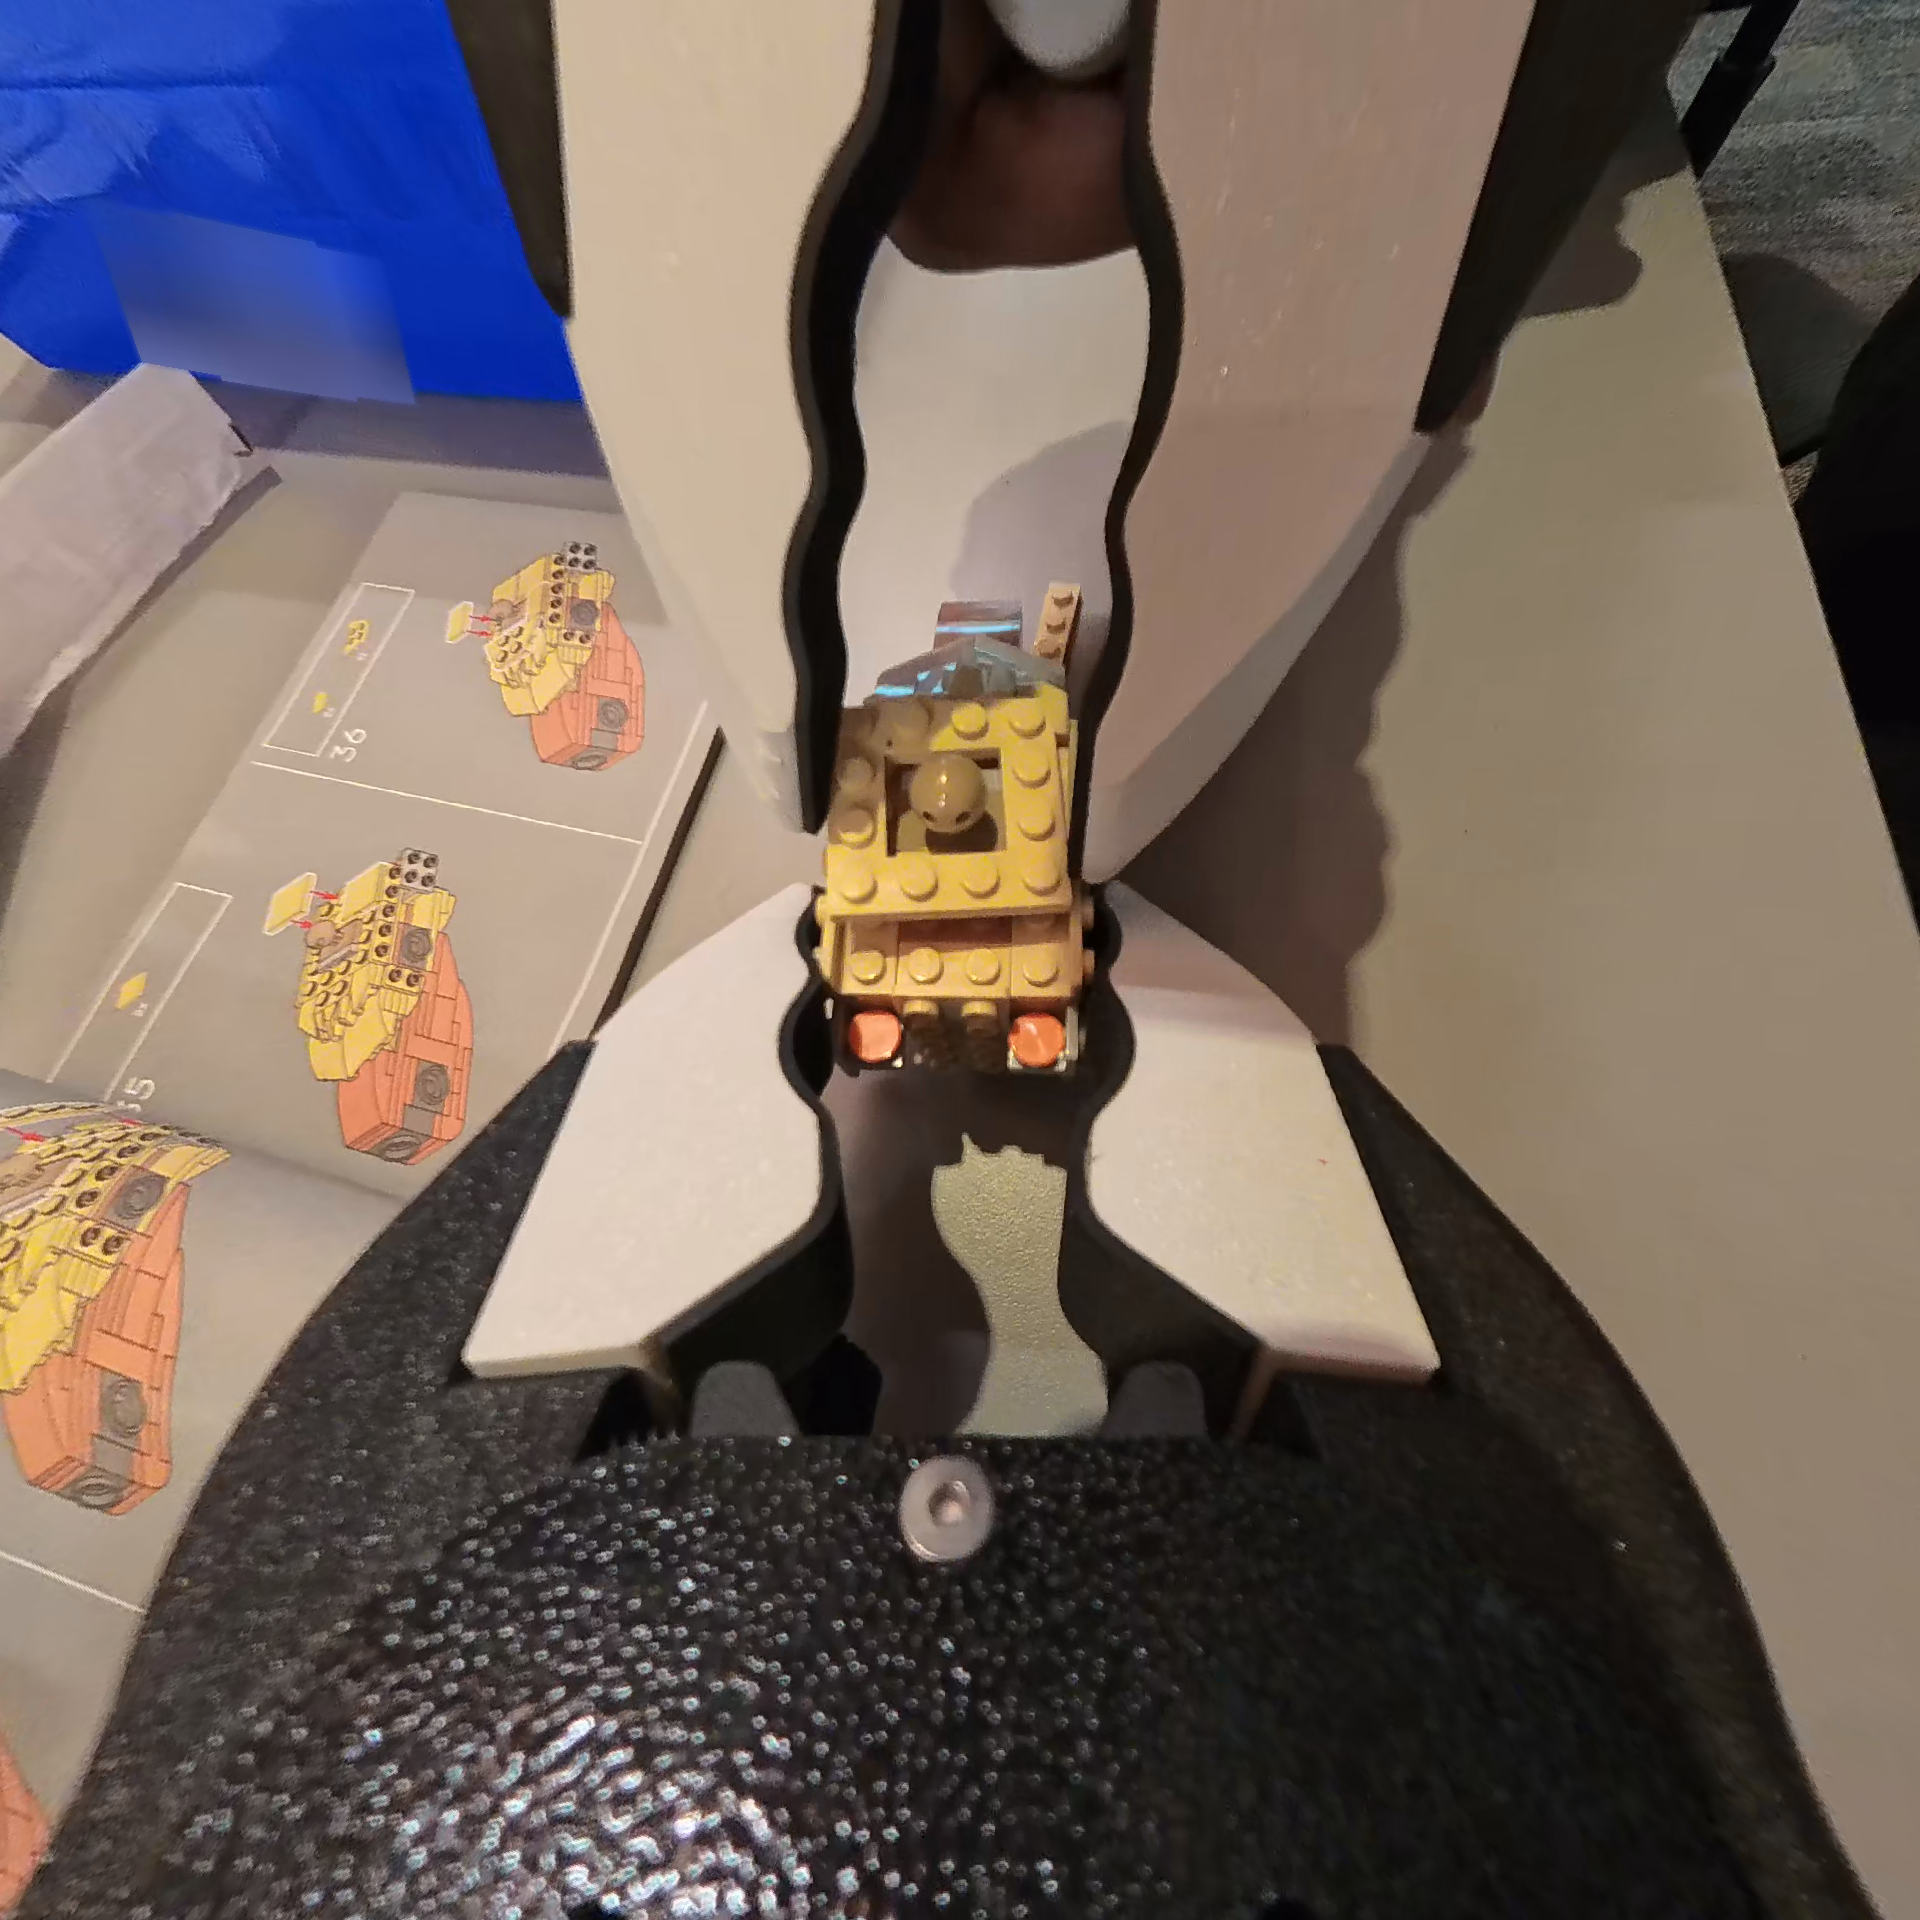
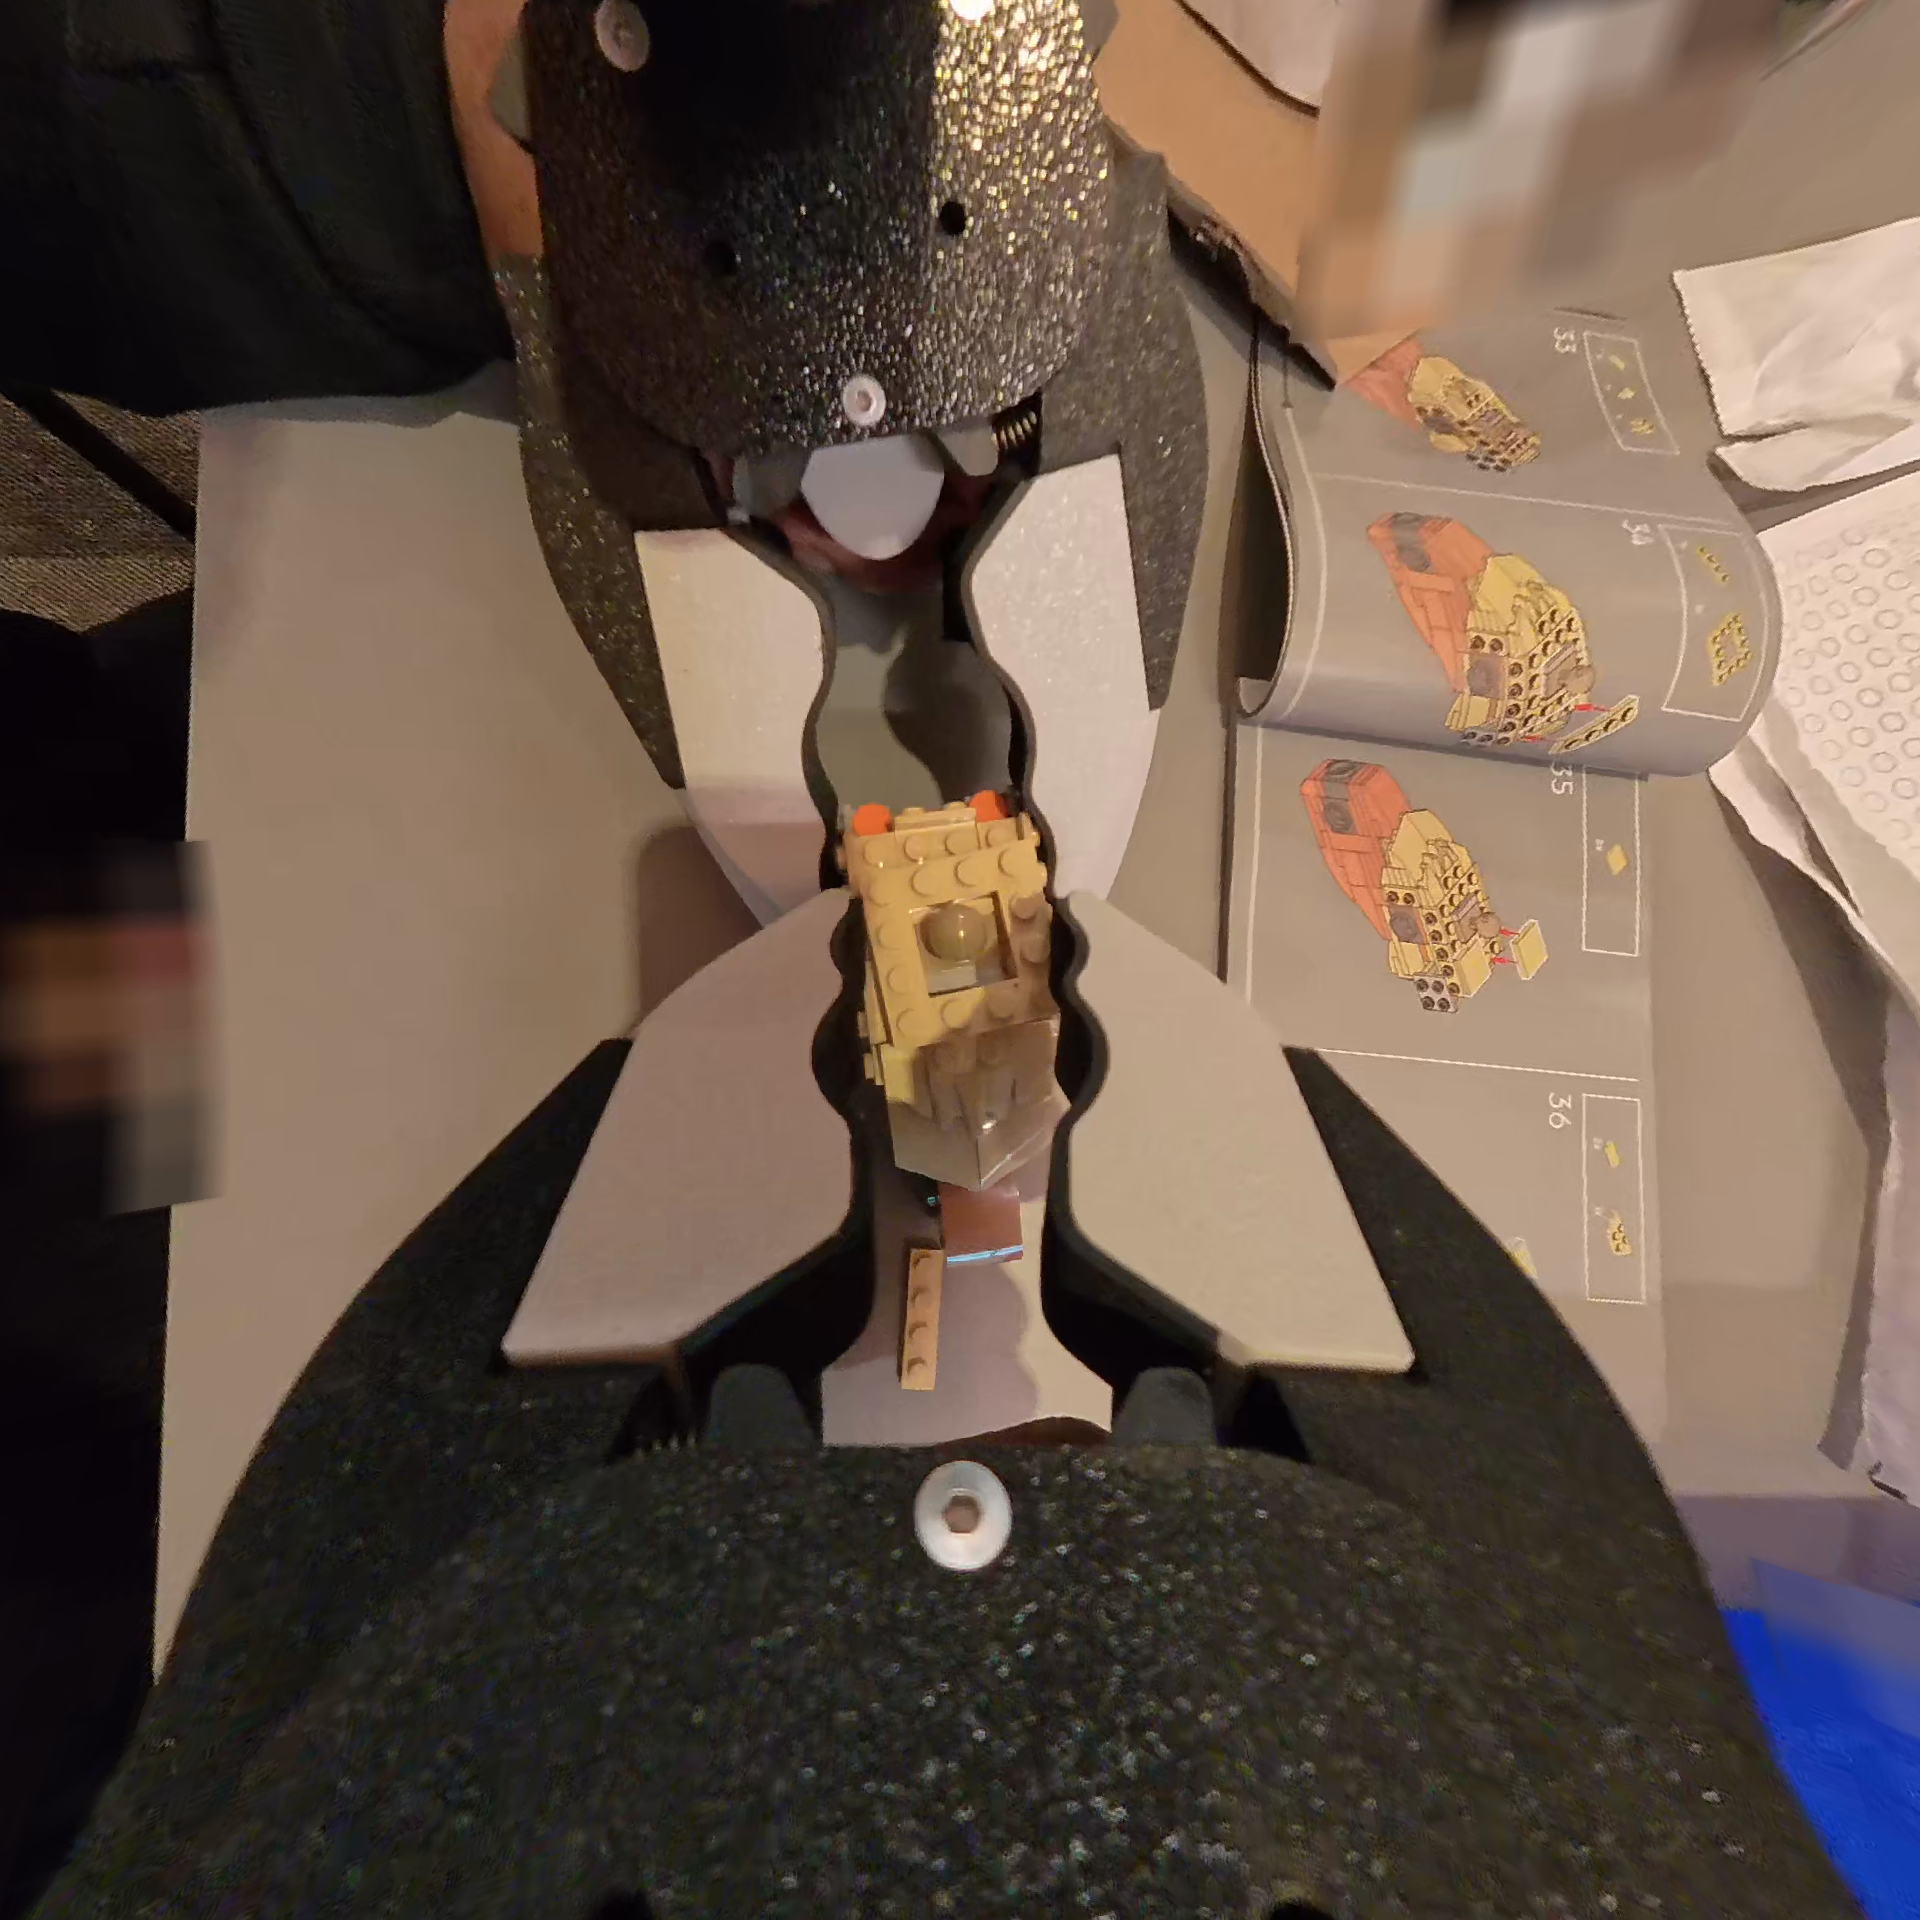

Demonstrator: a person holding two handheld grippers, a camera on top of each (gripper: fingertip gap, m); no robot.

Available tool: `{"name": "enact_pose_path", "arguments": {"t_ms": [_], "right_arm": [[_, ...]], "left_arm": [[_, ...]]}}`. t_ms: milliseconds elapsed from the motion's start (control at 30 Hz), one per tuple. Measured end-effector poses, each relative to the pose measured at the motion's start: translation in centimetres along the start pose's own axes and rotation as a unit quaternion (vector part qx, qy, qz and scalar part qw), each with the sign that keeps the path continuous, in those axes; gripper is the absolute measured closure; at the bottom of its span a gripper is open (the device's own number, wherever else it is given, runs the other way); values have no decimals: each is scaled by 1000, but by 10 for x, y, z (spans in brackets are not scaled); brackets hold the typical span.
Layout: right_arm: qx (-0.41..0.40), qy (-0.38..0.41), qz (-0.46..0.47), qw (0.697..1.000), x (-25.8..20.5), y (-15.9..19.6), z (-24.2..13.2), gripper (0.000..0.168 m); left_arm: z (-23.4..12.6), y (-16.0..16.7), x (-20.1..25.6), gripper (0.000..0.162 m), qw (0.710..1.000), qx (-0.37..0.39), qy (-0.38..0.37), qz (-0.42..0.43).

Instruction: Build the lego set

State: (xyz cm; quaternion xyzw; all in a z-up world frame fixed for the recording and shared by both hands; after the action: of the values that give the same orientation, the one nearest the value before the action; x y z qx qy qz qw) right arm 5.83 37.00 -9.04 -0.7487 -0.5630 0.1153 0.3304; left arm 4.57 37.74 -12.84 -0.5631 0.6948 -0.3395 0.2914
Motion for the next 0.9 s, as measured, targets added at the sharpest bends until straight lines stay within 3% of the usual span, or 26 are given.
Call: {"name": "enact_pose_path", "arguments": {"t_ms": [233, 400, 667, 900], "right_arm": [[1, 2, 12, 1000, -1, 1, 2, 133], [18, 13, 3, 1000, 0, 1, -3, 122], [87, 36, -58, 994, -5, 2, -15, 126], [80, 12, -67, 994, -16, 3, -8, 128]], "left_arm": [[0, 1, 0, 116, 1000, 1, 2, -1], [-1, 0, 0, 116, 1000, 3, 2, 1], [-1, 1, 0, 116, 1000, 6, 3, 0], [-1, 1, 1, 116, 1000, 5, 0, 7]]}}
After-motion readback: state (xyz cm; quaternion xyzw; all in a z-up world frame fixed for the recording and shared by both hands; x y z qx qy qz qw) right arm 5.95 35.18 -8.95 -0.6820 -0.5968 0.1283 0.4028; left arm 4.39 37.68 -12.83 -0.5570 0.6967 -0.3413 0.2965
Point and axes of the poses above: each gripper's, where its closed fingertips meet, z out along the fingers, y out of its underside, x = y × z across the jaws, the point moved 2 cm from there along -z, back along the fingers, and after that the axes turned 7 degrees about -z, right-handed, at the moved point
